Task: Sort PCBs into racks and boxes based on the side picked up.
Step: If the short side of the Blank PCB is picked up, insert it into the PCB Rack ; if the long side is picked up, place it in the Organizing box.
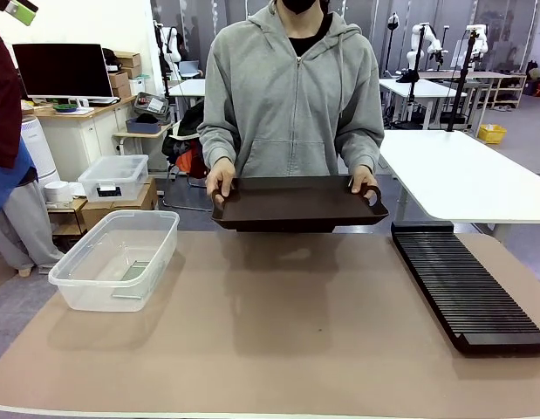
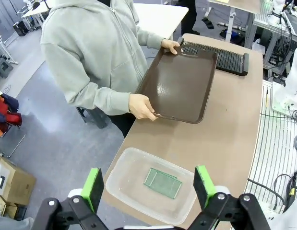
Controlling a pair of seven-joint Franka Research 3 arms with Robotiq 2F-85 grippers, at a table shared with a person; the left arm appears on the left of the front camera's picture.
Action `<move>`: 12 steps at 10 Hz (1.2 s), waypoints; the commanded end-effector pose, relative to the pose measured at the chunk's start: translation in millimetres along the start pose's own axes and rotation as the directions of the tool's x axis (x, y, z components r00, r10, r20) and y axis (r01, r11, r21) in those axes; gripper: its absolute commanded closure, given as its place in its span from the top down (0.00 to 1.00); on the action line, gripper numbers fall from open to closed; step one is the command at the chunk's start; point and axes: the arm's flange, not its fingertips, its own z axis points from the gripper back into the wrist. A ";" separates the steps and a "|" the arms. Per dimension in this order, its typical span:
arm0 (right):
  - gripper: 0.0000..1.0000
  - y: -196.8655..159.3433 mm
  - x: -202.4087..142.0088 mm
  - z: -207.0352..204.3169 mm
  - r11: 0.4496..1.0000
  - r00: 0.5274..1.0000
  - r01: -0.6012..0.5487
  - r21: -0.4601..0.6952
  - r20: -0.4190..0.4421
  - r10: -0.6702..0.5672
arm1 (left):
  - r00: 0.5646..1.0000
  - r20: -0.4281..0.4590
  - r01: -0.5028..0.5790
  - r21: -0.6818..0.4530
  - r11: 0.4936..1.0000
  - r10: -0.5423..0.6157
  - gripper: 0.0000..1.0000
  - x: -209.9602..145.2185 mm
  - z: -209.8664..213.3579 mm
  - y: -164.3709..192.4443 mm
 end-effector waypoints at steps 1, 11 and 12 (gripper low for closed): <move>1.00 2.6 -0.4 -1.5 1.000 1.000 -0.002 0.005 0.000 0.002 | 1.000 0.005 0.024 -0.024 0.999 -0.024 1.00 -4.5 5.8 -3.2; 1.00 2.6 -0.4 -1.5 1.000 1.000 -0.002 0.005 0.000 0.002 | 1.000 -0.008 -0.004 -0.023 1.000 0.004 1.00 -3.9 2.5 -2.3; 1.00 2.6 -0.4 -1.5 1.000 1.000 -0.002 0.005 0.000 0.002 | 1.000 -0.008 -0.004 -0.023 1.000 0.004 1.00 -3.9 2.5 -2.3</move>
